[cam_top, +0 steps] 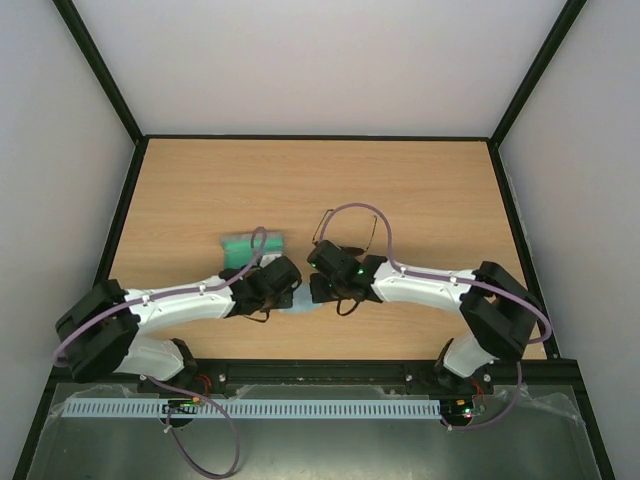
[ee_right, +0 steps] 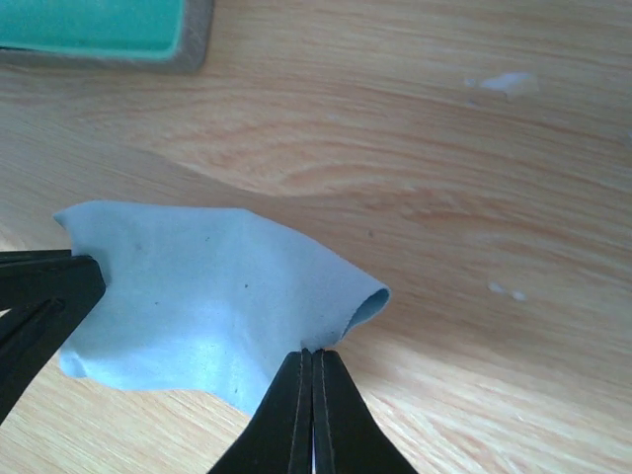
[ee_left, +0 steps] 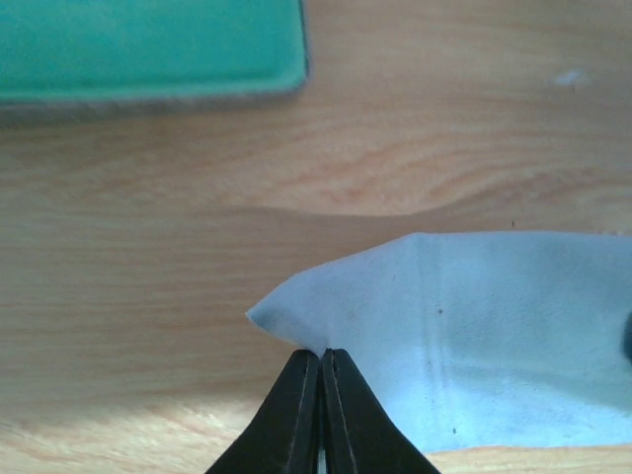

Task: Organize the sunglasses
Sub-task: Pick up the glasses cleaning cloth from the center of the board, then place the glasses cleaning cloth in the sunglasses case.

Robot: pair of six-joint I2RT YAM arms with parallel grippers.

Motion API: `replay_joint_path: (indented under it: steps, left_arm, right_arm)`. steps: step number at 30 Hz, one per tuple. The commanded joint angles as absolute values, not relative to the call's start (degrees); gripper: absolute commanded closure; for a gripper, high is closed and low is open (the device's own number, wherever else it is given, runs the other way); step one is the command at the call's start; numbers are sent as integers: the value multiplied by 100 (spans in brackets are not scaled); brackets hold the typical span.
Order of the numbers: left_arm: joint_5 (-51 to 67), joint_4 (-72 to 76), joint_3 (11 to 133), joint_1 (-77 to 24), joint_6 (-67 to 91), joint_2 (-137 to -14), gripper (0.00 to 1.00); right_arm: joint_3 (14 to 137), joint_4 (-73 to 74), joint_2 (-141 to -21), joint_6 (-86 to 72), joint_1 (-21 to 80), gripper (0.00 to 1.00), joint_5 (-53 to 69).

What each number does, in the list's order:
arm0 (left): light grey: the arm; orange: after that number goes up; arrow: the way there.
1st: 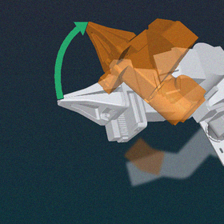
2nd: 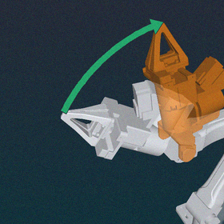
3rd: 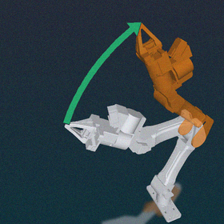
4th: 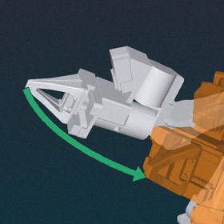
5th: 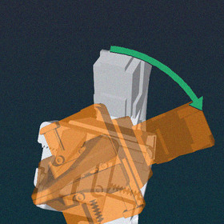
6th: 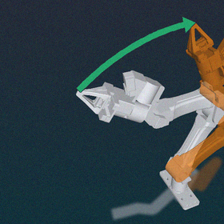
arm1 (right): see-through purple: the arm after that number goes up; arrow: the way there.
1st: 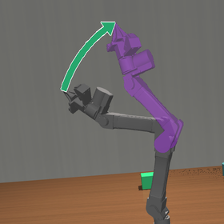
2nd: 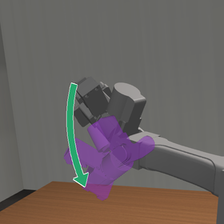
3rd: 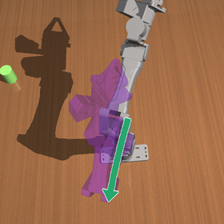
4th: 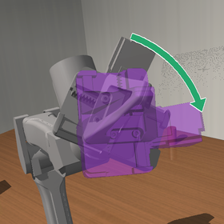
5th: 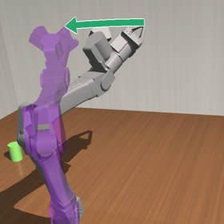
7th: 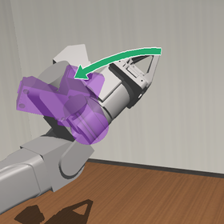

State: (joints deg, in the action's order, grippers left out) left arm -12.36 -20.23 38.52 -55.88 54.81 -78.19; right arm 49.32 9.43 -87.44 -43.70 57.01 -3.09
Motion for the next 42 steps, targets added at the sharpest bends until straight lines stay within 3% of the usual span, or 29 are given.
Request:
replay_joint_path:
  steps: [1, 16, 28, 42]
  left_arm:
    - [-1335, -2359, 4035, -5220, 5086, -7520, 98]
    - [-1204, -2543, 4143, -3525, 4058, -6844, 98]
    - [-901, -1747, 4008, -2435, 3491, -7351, 98]
    - [-1006, -1086, 3719, -2332, 3454, -7943, 98]
  right_arm:
    - [5610, 1406, -9133, -4121, 5730, 99, -303]
    - [8036, 2169, -10576, -3439, 5620, 99, -480]
    - [9388, 2307, -11724, -3244, 5322, 99, -342]
    - [9408, 2161, -12239, -3278, 5258, 99, -290]
